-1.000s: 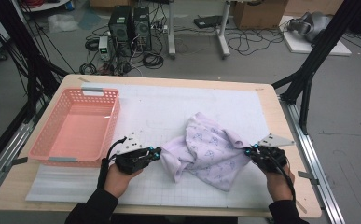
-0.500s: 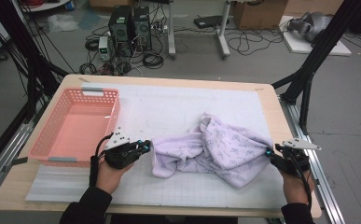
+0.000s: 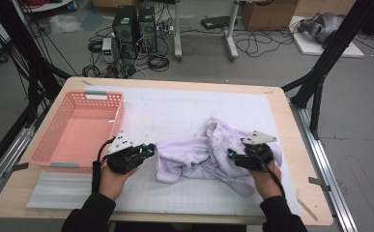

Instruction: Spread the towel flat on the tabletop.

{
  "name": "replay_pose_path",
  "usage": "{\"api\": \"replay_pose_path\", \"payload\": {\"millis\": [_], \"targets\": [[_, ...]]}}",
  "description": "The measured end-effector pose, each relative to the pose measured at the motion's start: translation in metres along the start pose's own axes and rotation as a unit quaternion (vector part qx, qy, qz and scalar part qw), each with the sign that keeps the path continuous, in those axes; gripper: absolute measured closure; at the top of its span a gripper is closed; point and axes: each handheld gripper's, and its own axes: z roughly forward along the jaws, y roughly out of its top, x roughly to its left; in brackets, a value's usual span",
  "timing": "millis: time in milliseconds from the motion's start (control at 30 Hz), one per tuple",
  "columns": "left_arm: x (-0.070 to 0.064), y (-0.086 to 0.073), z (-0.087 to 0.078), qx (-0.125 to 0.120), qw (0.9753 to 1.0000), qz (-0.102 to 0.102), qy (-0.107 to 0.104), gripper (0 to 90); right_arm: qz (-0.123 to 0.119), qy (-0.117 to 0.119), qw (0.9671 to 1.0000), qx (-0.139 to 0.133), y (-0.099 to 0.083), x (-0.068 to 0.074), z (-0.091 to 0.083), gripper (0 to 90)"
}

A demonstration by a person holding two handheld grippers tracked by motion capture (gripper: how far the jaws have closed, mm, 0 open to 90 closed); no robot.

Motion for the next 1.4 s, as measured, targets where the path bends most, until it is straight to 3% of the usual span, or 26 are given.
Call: {"api": "replay_pose_path", "payload": {"millis": [67, 133, 167, 200, 233, 267, 300, 333, 467, 600, 633, 800, 900, 933, 1033, 1133, 1167, 1200, 1267, 1400], "targets": [[0.0, 0.0, -0.001, -0.001, 1.0, -0.001, 0.0, 87.1, 0.012, 0.014, 0.9995, 0.027, -0.001, 0.004, 0.025, 43.0], [0.002, 0.0, -0.001, 0.0, 1.0, 0.0, 0.001, 87.1, 0.018, 0.016, 0.999, 0.038, -0.003, 0.003, 0.03, 48.2], [0.002, 0.0, -0.001, 0.0, 1.0, -0.001, 0.002, 87.1, 0.024, 0.023, 0.9982, 0.05, -0.007, 0.002, 0.036, 61.5], [0.003, 0.0, 0.0, -0.001, 1.0, -0.002, 0.002, 87.1, 0.024, 0.023, 0.9982, 0.05, -0.007, 0.002, 0.036, 61.5], [0.003, 0.0, -0.001, 0.0, 1.0, 0.0, 0.002, 87.1, 0.033, 0.042, 0.9977, 0.04, -0.01, 0.0, 0.035, 73.6], [0.003, 0.0, -0.001, 0.001, 1.0, 0.002, 0.004, 87.1, 0.025, 0.046, 0.9977, 0.042, -0.011, 0.002, 0.034, 83.1], [0.003, 0.0, -0.002, 0.001, 1.0, 0.002, 0.005, 87.1, 0.025, 0.046, 0.9977, 0.042, -0.011, 0.002, 0.034, 83.1], [0.004, 0.0, -0.002, 0.001, 1.0, 0.003, 0.006, 87.1, -0.002, 0.035, 0.9981, 0.051, -0.01, 0.006, 0.03, 87.6], [0.006, 0.0, -0.004, -0.001, 0.9999, -0.001, 0.011, 87.1, -0.011, 0.035, 0.9974, 0.061, -0.014, 0.003, 0.023, 88.2], [0.008, 0.0, -0.004, -0.003, 0.9999, -0.003, 0.015, 87.1, -0.027, 0.014, 0.9962, 0.082, -0.03, -0.005, 0.0, 88.5], [0.008, 0.0, -0.004, -0.001, 0.9999, -0.003, 0.015, 87.1, -0.027, 0.014, 0.9962, 0.082, -0.03, -0.005, 0.0, 88.5], [0.009, 0.0, -0.004, -0.003, 0.9998, -0.001, 0.021, 87.1, -0.022, 0.024, 0.996, 0.084, -0.049, -0.01, -0.034, 88.4], [0.01, 0.0, -0.005, -0.006, 0.9997, -0.003, 0.021, 87.0, -0.035, 0.029, 0.9954, 0.084, -0.052, -0.007, -0.045, 87.8], [0.01, 0.0, -0.005, -0.007, 0.9997, -0.004, 0.021, 87.0, -0.04, 0.029, 0.9957, 0.078, -0.051, -0.006, -0.047, 86.5], [0.01, -0.001, -0.004, -0.006, 0.9998, -0.004, 0.021, 86.9, -0.024, 0.028, 0.9986, 0.039, -0.041, -0.006, -0.054, 65.4], [0.01, 0.0, -0.004, -0.006, 0.9998, -0.001, 0.018, 86.9, -0.019, 0.029, 0.9994, -0.008, -0.025, -0.006, -0.058, 60.9], [0.01, -0.001, -0.004, -0.008, 0.9998, -0.002, 0.018, 86.9, -0.018, 0.025, 0.9993, -0.02, -0.019, -0.006, -0.059, 55.1], [0.01, -0.001, -0.004, -0.008, 0.9998, -0.002, 0.017, 86.9, -0.018, 0.025, 0.9993, -0.02, -0.019, -0.006, -0.059, 55.1], [0.01, -0.001, -0.004, -0.009, 0.9998, -0.001, 0.015, 86.9, -0.01, 0.03, 0.9981, -0.052, -0.001, -0.005, -0.056, 51.2], [0.009, -0.001, -0.004, -0.013, 0.9999, 0.001, 0.009, 86.9, -0.003, 0.042, 0.9967, -0.07, 0.015, -0.003, -0.047, 49.5]]}}
